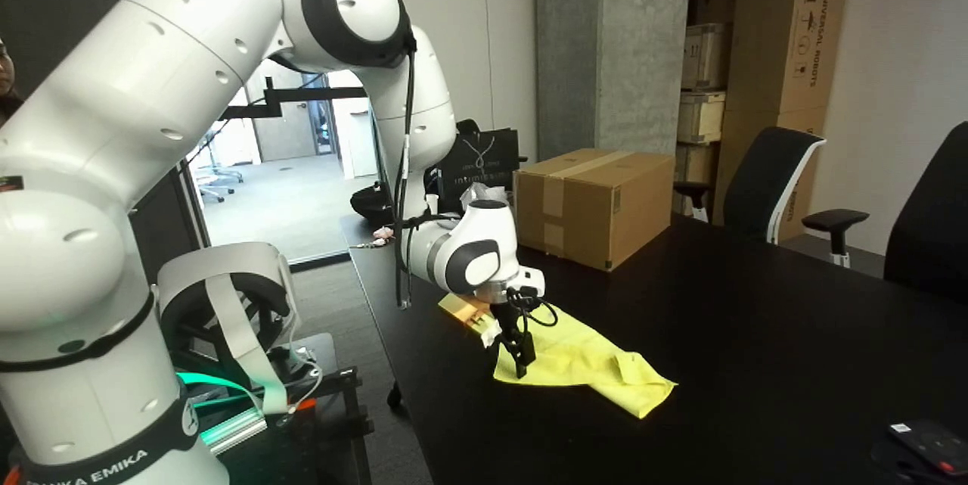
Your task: Fold the towel on the table
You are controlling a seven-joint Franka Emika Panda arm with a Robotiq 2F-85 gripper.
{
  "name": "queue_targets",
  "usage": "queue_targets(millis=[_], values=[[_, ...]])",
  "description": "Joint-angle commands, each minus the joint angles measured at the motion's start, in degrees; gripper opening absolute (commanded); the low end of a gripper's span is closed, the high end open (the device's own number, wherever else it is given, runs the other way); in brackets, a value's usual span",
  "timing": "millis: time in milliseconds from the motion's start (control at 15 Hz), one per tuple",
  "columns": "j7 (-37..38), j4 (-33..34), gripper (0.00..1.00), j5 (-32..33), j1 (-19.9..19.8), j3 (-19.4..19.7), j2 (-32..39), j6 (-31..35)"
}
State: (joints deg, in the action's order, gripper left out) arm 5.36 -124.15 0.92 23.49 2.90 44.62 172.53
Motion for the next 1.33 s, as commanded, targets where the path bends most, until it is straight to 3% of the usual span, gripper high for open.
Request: queue_targets(millis=[0,533,600,667,1267], values=[[1.85,2.69,1.00,0.77,0.41,0.88,2.40,-0.53],[2.72,3.95,1.00,0.44,-0.68,0.53,3.30,-2.06],[2.93,3.91,0.91,0.37,-0.82,0.50,3.18,-2.41],[3.14,3.98,0.75,0.38,-0.79,0.64,3.24,-2.57],[6.21,3.48,0.07,0.93,0.76,3.64,0.50,-4.51]])
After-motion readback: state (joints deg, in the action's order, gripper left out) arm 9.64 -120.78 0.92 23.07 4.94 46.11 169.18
